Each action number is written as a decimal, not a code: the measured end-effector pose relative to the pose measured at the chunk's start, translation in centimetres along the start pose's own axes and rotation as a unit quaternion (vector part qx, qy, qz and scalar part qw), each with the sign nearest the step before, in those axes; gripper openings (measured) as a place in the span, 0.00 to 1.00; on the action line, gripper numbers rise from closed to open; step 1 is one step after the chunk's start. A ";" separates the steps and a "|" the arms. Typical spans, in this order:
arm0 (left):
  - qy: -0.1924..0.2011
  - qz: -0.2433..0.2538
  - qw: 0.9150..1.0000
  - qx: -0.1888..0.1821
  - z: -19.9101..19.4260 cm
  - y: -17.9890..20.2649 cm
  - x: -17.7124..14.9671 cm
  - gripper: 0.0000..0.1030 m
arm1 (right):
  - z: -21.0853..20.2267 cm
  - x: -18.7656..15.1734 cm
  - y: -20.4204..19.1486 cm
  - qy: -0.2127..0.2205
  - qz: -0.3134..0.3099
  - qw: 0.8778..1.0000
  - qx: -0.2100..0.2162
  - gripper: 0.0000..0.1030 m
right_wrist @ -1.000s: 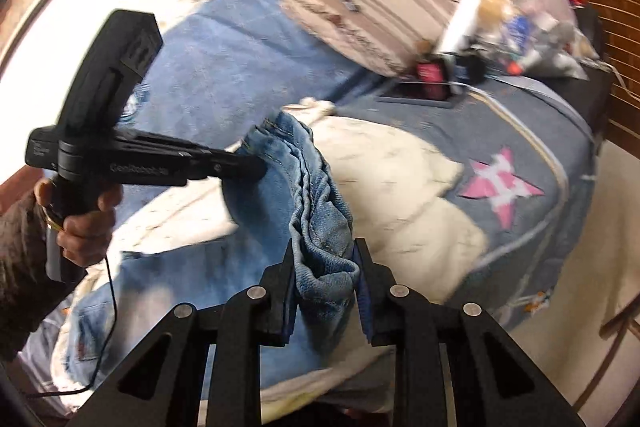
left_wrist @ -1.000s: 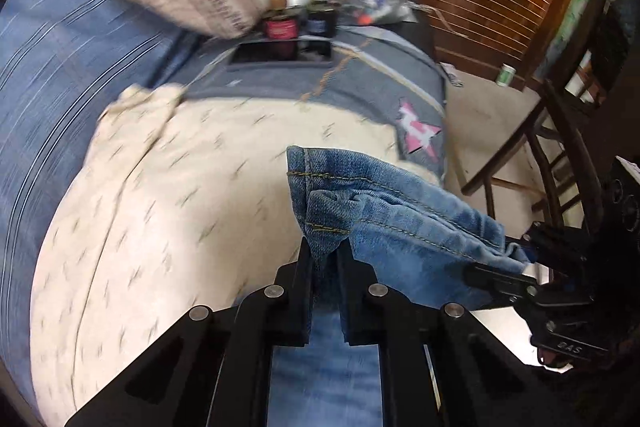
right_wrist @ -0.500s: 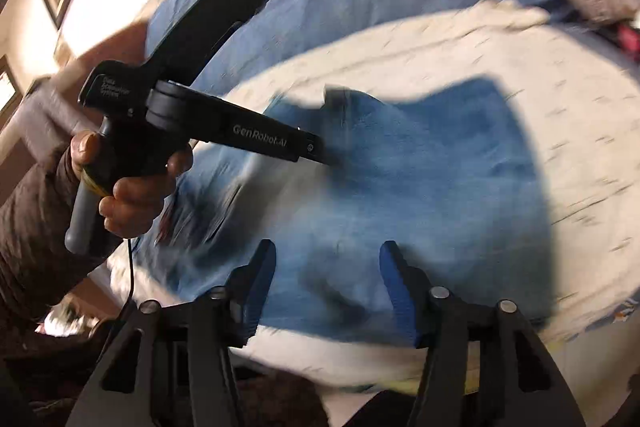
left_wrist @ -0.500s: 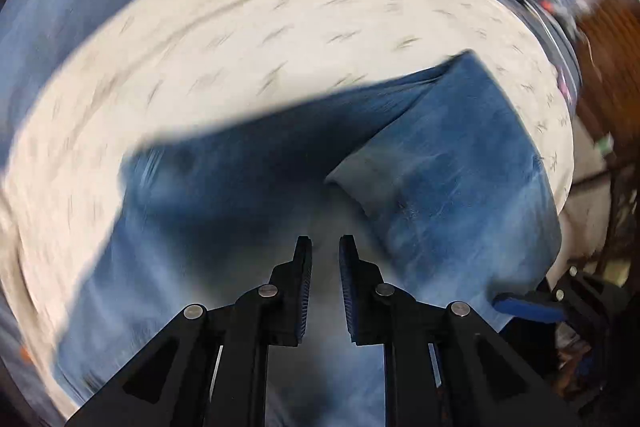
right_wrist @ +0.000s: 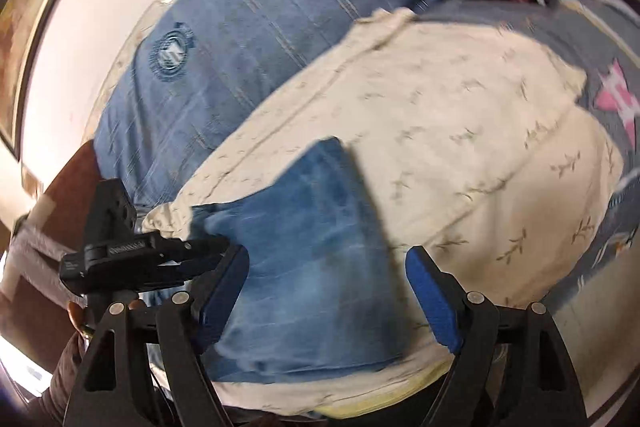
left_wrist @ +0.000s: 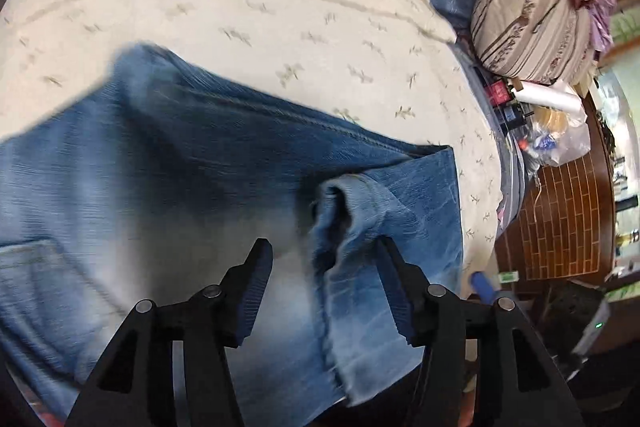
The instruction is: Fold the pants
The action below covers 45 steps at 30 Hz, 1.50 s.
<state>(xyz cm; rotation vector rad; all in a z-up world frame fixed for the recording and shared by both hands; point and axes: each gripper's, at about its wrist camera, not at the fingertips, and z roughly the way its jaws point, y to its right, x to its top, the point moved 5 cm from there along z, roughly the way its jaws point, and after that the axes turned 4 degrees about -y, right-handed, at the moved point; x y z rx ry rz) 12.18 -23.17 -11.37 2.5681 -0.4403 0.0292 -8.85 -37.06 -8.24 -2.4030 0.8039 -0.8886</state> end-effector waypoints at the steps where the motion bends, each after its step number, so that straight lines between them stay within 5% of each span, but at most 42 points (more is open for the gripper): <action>1: -0.006 0.001 1.000 -0.001 0.7 0.2 0.0 0.50 | 0.4 -0.1 0.5 -0.005 0.005 1.000 0.004 0.79; 2: -0.003 0.008 1.000 -0.002 0.9 0.6 -0.2 0.47 | 1.3 -0.2 0.9 -0.014 0.007 1.000 0.010 0.71; 4: 0.000 0.030 1.000 0.001 0.8 1.6 -0.6 0.22 | 3.3 -0.9 0.8 -0.042 -0.006 0.999 0.006 0.27; 6: 0.008 0.026 0.999 -0.026 -0.6 1.4 -0.6 0.14 | 3.5 -1.1 0.1 -0.052 -0.023 0.998 -0.006 0.15; 7: 0.014 0.017 0.998 -0.052 -1.9 1.0 -0.8 0.14 | 2.5 -0.8 -1.0 -0.042 -0.031 0.998 0.020 0.13; 11: 0.043 -0.010 0.999 -0.026 -4.4 -1.7 -1.6 0.14 | 1.5 -0.8 -3.2 -0.037 -0.053 0.996 0.063 0.14; 15: 0.031 -0.037 0.996 0.076 -2.9 -5.1 -3.1 0.09 | 5.0 -2.1 -2.1 -0.077 -0.062 0.995 0.003 0.19; 20: 0.037 -0.040 0.998 0.009 -4.7 -5.4 -4.6 0.11 | 3.0 -0.4 -2.1 -0.045 -0.059 0.997 -0.022 0.33; 23: 0.044 -0.028 0.999 -0.015 -5.8 -4.9 -4.5 0.22 | 1.4 0.8 -2.7 -0.022 -0.041 0.999 0.011 0.47; 25: 0.047 -0.016 0.999 -0.015 -5.7 -4.5 -4.0 0.39 | 0.9 0.4 -3.3 -0.049 -0.002 0.995 0.082 0.52; 28: 0.031 -0.019 0.999 -0.031 -4.4 -4.3 -3.9 0.44 | 1.3 -2.4 -3.5 -0.114 0.074 0.972 0.191 0.66; 31: -0.002 -0.028 0.998 -0.047 -1.4 -4.3 -3.9 0.46 | 3.0 -5.5 -3.2 -0.169 0.093 0.967 0.170 0.66; 35: 0.004 -0.037 0.998 -0.056 0.3 -4.2 -2.3 0.51 | 5.4 -5.9 -2.1 -0.188 0.124 0.963 0.150 0.66; 37: -0.014 -0.040 0.996 -0.082 0.7 -4.1 -2.3 0.41 | 5.9 -5.8 -1.7 -0.189 0.134 0.963 0.140 0.65; 38: -0.024 -0.043 0.995 -0.088 1.1 -4.0 -2.2 0.31 | 6.0 -5.7 -1.6 -0.182 0.139 0.963 0.143 0.65; 39: -0.032 -0.048 0.994 -0.087 1.4 -4.0 -2.1 0.19 | 6.4 -5.7 -1.4 -0.176 0.145 0.964 0.139 0.52; 40: -0.033 -0.050 0.994 -0.090 2.1 -3.8 -1.7 0.19 | 6.7 -5.6 -0.9 -0.165 0.156 0.965 0.132 0.37; 41: -0.032 -0.051 0.994 -0.091 1.9 -3.7 -1.6 0.18 | 6.5 -5.7 -0.7 -0.160 0.162 0.964 0.139 0.02; 45: 0.011 -0.037 0.994 -0.098 -2.4 -3.4 -1.1 0.17 | 5.2 -4.8 -3.3 -0.147 0.148 0.954 0.214 0.03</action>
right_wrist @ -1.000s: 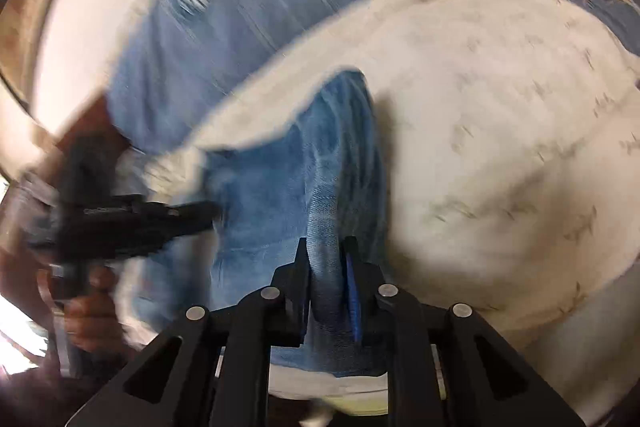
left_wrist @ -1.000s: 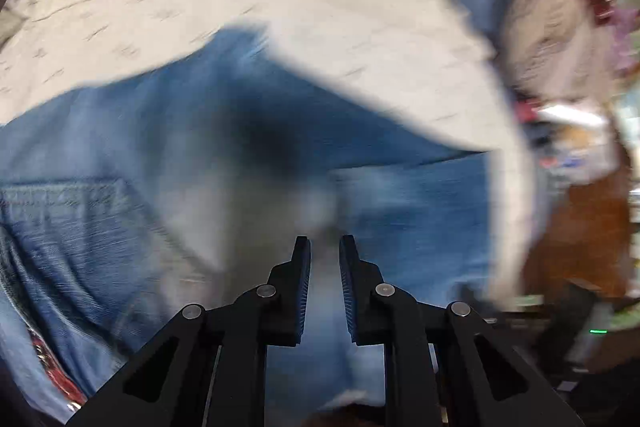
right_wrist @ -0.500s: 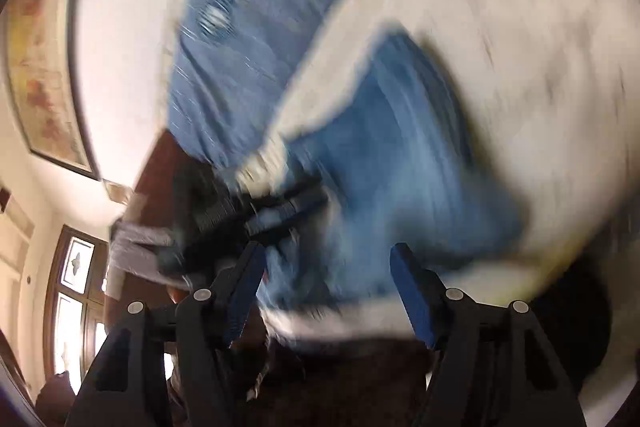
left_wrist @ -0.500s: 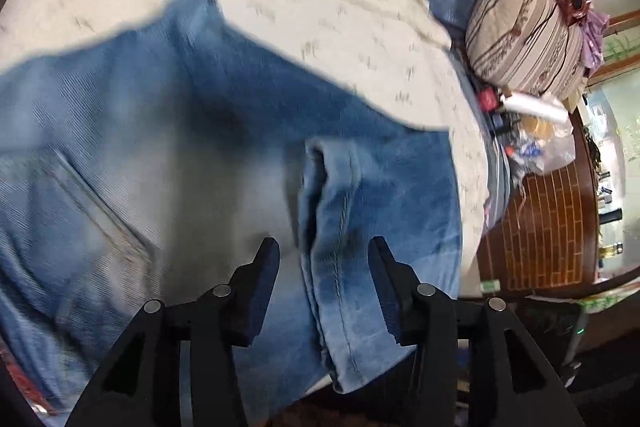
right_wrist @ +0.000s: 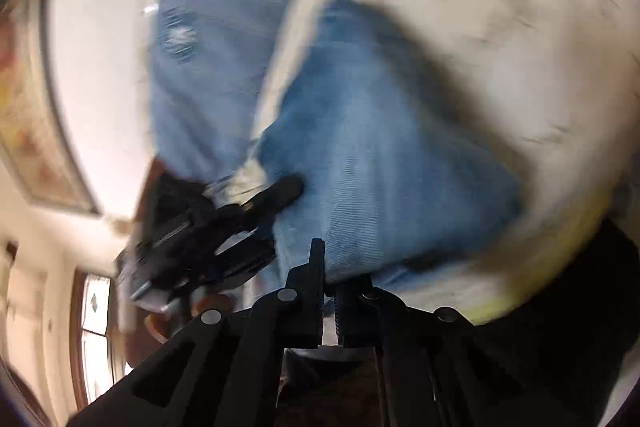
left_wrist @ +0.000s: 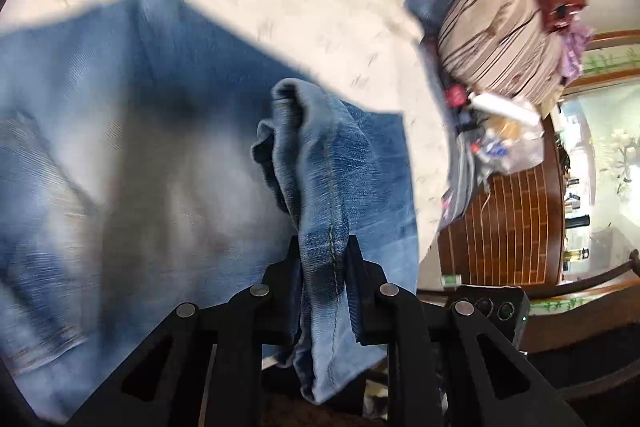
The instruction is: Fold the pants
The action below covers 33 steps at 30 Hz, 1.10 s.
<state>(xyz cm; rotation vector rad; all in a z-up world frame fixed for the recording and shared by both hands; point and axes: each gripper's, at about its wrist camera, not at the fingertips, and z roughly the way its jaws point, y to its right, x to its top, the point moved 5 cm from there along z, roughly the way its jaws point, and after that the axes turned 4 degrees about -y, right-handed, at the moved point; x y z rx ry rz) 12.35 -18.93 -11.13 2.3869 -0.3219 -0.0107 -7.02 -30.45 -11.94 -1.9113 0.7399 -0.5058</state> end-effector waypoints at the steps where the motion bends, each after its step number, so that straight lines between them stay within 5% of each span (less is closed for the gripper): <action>1: 0.015 0.008 1.000 0.008 -1.4 0.0 0.1 0.18 | 0.3 -0.1 -1.2 -0.010 -0.014 1.000 0.015 0.03; 5: 0.046 0.010 0.997 0.065 -3.0 -2.2 -0.3 0.18 | 3.4 -0.7 -1.5 -0.054 -0.016 0.998 0.022 0.04; 8: 0.020 -0.011 0.992 0.123 -0.2 -5.5 -0.5 0.19 | 6.2 -0.9 1.2 -0.085 -0.006 0.995 -0.047 0.09; 11: 0.016 -0.022 0.995 0.096 -0.5 -6.4 -0.4 0.20 | 6.3 -0.6 1.3 -0.101 -0.017 0.990 -0.099 0.14; 14: 0.022 0.027 0.997 0.070 -2.9 -5.5 -0.5 0.20 | 3.9 -1.3 -2.0 -0.103 -0.085 0.987 -0.091 0.39; 16: 0.046 0.041 0.996 0.060 -5.0 -5.3 -0.6 0.22 | 1.4 -1.0 -4.9 -0.078 -0.130 0.987 -0.053 0.45; 18: 0.066 0.037 0.997 0.030 -6.8 -4.8 -1.0 0.24 | -1.1 1.0 -6.6 -0.005 -0.154 0.987 -0.039 0.53; 20: 0.069 0.042 0.997 0.007 -7.5 -3.8 -1.5 0.27 | -1.9 3.0 -6.5 0.048 -0.166 0.982 -0.079 0.53; 22: 0.057 0.060 0.996 0.018 -7.0 -3.3 -2.0 0.27 | -1.1 4.9 -6.2 0.055 -0.166 0.978 -0.111 0.50; 26: 0.037 0.091 0.992 0.074 -5.1 -3.1 -1.9 0.27 | 0.2 4.7 -6.5 -0.003 -0.133 0.991 -0.020 0.49; 30: 0.010 0.009 0.999 0.050 -1.7 -3.9 -1.1 0.26 | 2.2 2.0 -4.8 -0.066 -0.112 0.991 -0.027 0.55; 33: 0.027 -0.019 0.998 0.050 -2.2 -5.2 0.1 0.27 | 3.9 -0.2 -2.9 -0.120 -0.077 0.989 -0.033 0.61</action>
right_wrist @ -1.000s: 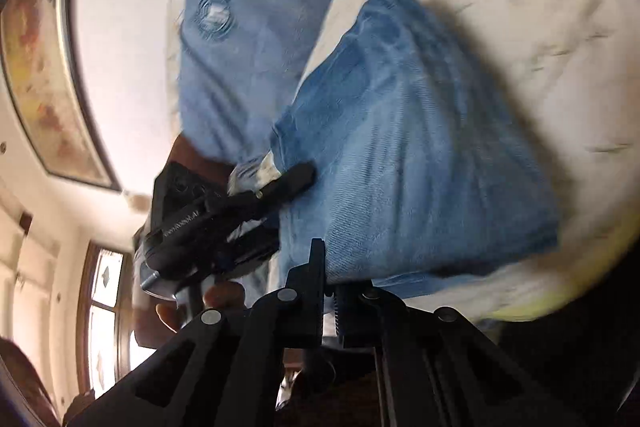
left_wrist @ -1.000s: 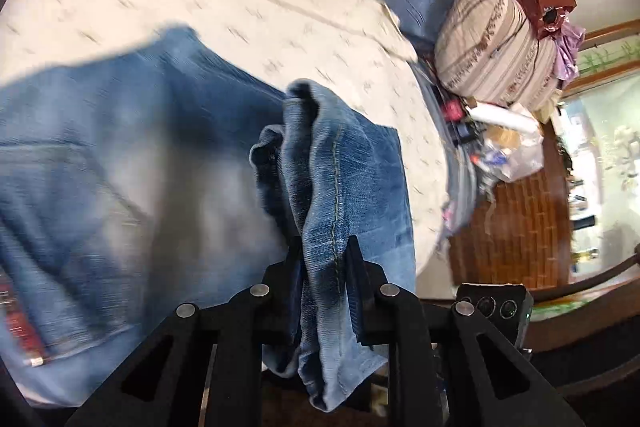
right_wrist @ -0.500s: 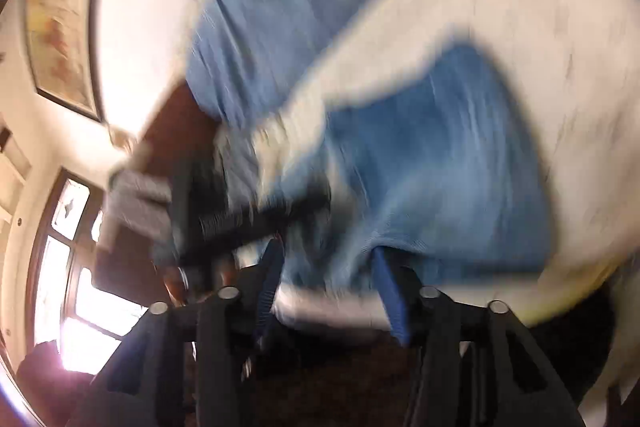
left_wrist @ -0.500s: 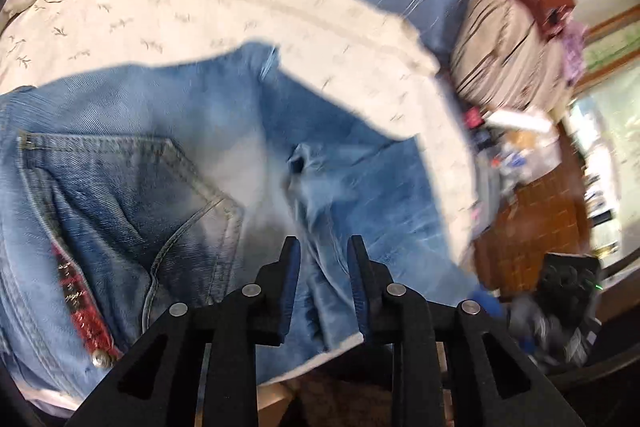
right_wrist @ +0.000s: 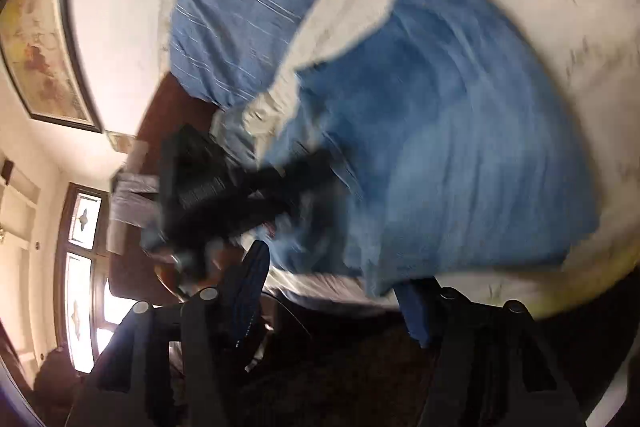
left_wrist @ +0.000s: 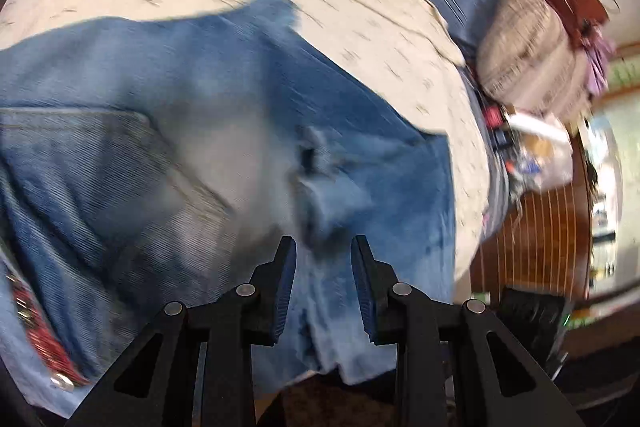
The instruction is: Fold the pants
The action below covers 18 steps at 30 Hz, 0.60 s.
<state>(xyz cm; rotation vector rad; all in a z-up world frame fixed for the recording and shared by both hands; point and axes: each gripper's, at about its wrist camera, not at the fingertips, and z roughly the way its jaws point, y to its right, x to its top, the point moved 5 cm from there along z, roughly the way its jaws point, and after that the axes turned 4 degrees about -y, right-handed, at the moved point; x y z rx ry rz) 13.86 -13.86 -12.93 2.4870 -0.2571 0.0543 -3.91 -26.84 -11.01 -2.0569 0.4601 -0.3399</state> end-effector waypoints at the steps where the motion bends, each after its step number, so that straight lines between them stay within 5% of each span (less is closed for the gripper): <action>1: 0.003 -0.005 1.000 -0.008 0.1 0.1 0.5 0.34 | 0.3 -0.4 0.3 -0.006 0.004 1.000 0.000 0.61; 4: 0.002 -0.017 1.000 -0.021 1.2 0.2 1.3 0.44 | -0.4 -1.6 1.8 0.005 0.034 0.999 0.010 0.62; 5: 0.000 -0.017 1.000 -0.018 1.8 0.4 1.5 0.43 | -0.4 -1.6 2.1 0.010 0.042 0.999 0.003 0.62; 6: -0.001 -0.008 1.000 -0.016 2.5 1.3 1.9 0.28 | -0.5 -1.7 2.5 0.019 0.049 0.999 -0.001 0.59; 7: 0.000 0.004 1.000 -0.010 2.5 1.6 1.9 0.16 | 0.0 -1.4 2.7 0.029 0.051 0.998 -0.001 0.51; 8: 0.006 0.016 1.000 -0.003 2.5 2.2 2.5 0.16 | -0.7 -1.1 3.0 0.038 0.048 0.998 0.005 0.17; 9: 0.020 0.023 1.000 0.001 2.1 2.9 3.0 0.16 | -1.0 -0.7 2.4 0.047 0.037 0.998 0.015 0.07; 13: 0.065 0.031 0.996 0.057 2.0 3.8 5.1 0.17 | -0.4 0.1 0.2 0.065 -0.002 0.997 0.033 0.06; 16: 0.048 0.034 0.991 0.119 4.0 2.8 5.1 0.18 | 3.4 0.1 2.8 -0.004 0.030 0.999 -0.023 0.09; 18: 0.048 0.042 0.992 0.111 4.0 2.7 4.5 0.20 | 4.2 -0.7 3.4 -0.038 0.039 0.998 -0.035 0.17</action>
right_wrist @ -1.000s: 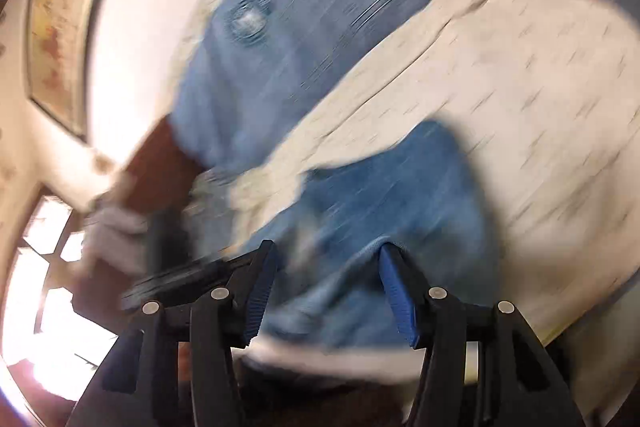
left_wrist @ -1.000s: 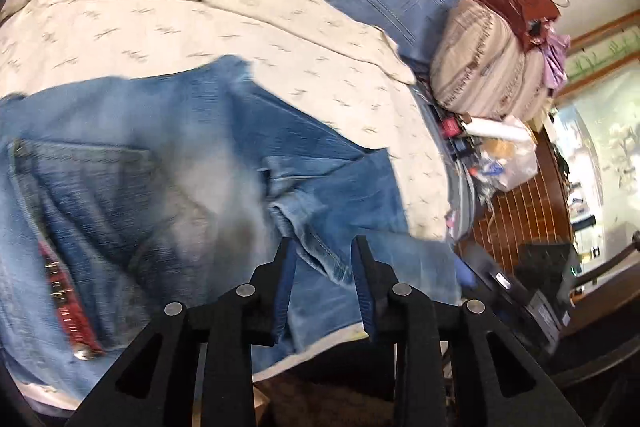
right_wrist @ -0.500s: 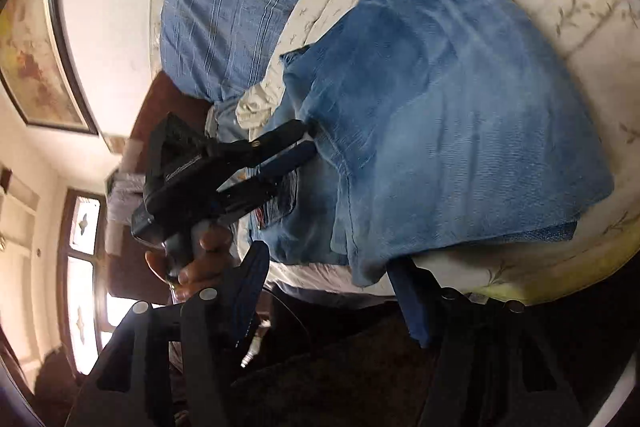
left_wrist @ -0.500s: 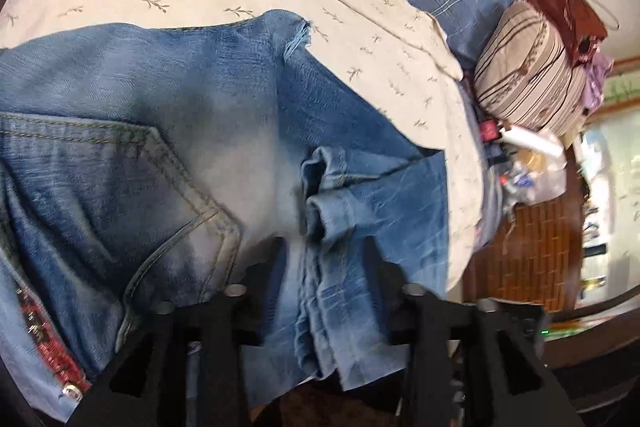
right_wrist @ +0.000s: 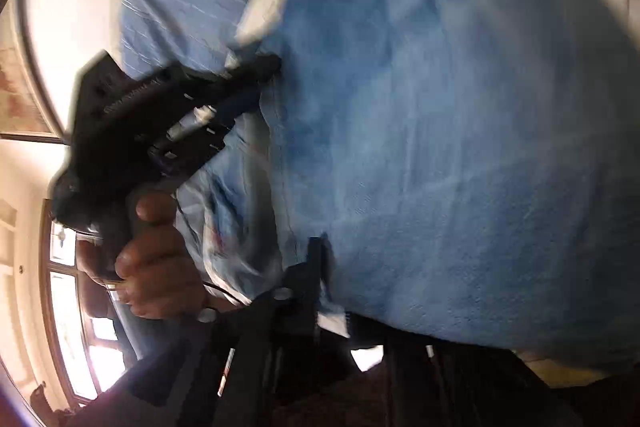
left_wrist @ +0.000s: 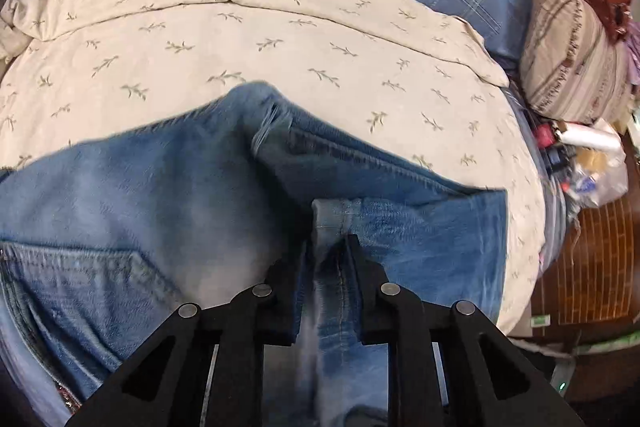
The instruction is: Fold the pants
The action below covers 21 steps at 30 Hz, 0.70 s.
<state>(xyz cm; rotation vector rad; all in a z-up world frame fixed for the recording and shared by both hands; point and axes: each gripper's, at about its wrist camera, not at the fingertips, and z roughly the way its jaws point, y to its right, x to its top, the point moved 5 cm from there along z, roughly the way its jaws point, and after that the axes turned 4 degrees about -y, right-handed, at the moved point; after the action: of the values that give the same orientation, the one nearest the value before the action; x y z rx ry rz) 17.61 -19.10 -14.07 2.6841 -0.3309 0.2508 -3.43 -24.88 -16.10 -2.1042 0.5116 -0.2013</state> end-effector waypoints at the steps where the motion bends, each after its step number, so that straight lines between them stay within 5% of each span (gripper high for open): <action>1: 0.006 0.005 1.000 -0.002 -0.5 -0.1 -0.3 0.20 | -0.3 -0.4 -0.5 -0.010 -0.010 1.000 0.003 0.22; 3: 0.020 0.013 1.000 0.008 -1.5 -0.6 -0.6 0.20 | -1.4 -1.2 -1.7 -0.016 -0.033 0.999 -0.001 0.64; 5: 0.036 0.010 0.999 0.011 -2.7 -1.4 -0.7 0.20 | -3.3 -2.4 -3.3 -0.012 -0.066 0.998 -0.010 0.71; 7: 0.044 -0.012 0.999 -0.013 -4.3 -1.6 -1.4 0.20 | -6.5 -2.7 -5.1 0.027 -0.101 0.994 0.013 0.71; 9: 0.041 -0.016 0.998 -0.051 -5.7 -1.0 -2.5 0.21 | -10.3 -1.5 -6.3 0.112 -0.120 0.986 0.032 0.71; 12: 0.032 0.007 0.996 -0.083 -5.7 1.9 -4.1 0.26 | -13.4 1.5 -6.1 0.214 -0.150 0.961 -0.089 0.61; 14: 0.008 0.021 0.995 -0.094 -4.0 3.4 -5.5 0.27 | -12.7 3.2 -5.8 0.220 -0.153 0.958 -0.107 0.47; 17: -0.040 0.019 0.997 -0.067 0.8 3.6 -6.8 0.26 | -10.2 5.4 -0.8 0.196 -0.110 0.960 -0.168 0.43; 18: -0.038 0.021 0.997 -0.072 1.8 3.7 -7.0 0.18 | -9.0 5.5 0.8 0.183 -0.098 0.963 -0.173 0.40; 21: -0.033 0.026 0.996 -0.080 2.2 4.1 -7.0 0.17 | -9.1 4.6 0.5 0.206 -0.116 0.956 -0.175 0.38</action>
<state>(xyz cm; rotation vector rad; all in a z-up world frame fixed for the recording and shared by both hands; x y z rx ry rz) 10.04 -22.33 -15.98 2.5320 -0.4239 0.1441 -2.44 -34.00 -11.69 -2.4803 0.5734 -0.7439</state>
